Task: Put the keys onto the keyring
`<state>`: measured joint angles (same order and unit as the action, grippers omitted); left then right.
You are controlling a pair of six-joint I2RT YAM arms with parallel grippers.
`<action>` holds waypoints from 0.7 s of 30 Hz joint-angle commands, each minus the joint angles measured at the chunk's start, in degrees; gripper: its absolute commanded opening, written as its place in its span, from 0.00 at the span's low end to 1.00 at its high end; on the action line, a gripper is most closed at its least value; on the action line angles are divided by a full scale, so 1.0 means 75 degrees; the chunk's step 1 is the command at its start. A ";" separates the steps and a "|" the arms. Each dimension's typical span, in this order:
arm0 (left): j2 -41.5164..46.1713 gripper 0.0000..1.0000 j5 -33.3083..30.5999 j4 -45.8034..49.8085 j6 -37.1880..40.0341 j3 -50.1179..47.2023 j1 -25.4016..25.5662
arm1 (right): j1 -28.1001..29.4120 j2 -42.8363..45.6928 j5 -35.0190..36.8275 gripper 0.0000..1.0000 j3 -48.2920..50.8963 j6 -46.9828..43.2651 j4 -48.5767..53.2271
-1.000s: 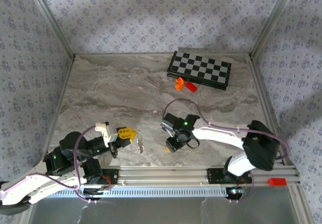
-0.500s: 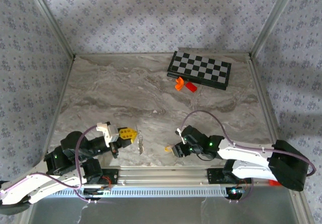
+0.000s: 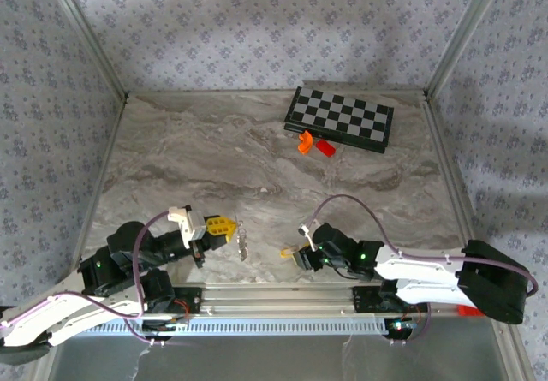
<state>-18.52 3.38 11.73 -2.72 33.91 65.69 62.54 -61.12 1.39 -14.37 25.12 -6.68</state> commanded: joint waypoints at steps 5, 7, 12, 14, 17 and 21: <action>-0.0061 0.00 0.0121 -0.0526 -0.0096 0.0119 0.0030 | 0.0040 0.0018 0.0245 0.32 0.0106 -0.0175 -0.0234; -0.0061 0.00 0.0123 -0.0521 -0.0116 0.0112 0.0027 | 0.0040 -0.0014 0.0212 0.31 0.0091 -0.0216 -0.0281; -0.0027 0.00 0.0092 -0.0497 -0.0106 0.0100 0.0030 | 0.0028 -0.0398 0.0033 0.29 -0.0085 -0.0351 -0.0301; -0.0015 0.00 0.0089 -0.0503 -0.0106 0.0095 0.0021 | 0.0028 -0.0604 -0.0038 0.28 -0.0183 -0.0390 -0.0327; 0.0003 0.00 0.0083 -0.0485 -0.0110 0.0096 0.0030 | 0.0028 -0.0830 -0.0089 0.27 -0.0257 -0.0408 -0.0372; 0.0032 0.00 0.0054 -0.0450 -0.0115 0.0083 0.0026 | 0.0028 -0.0938 -0.0130 0.25 -0.0309 -0.0443 -0.0446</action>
<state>-18.94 3.36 10.50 -2.76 33.91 65.69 62.52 -67.02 1.96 -15.55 22.83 -9.50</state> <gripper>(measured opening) 0.046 0.250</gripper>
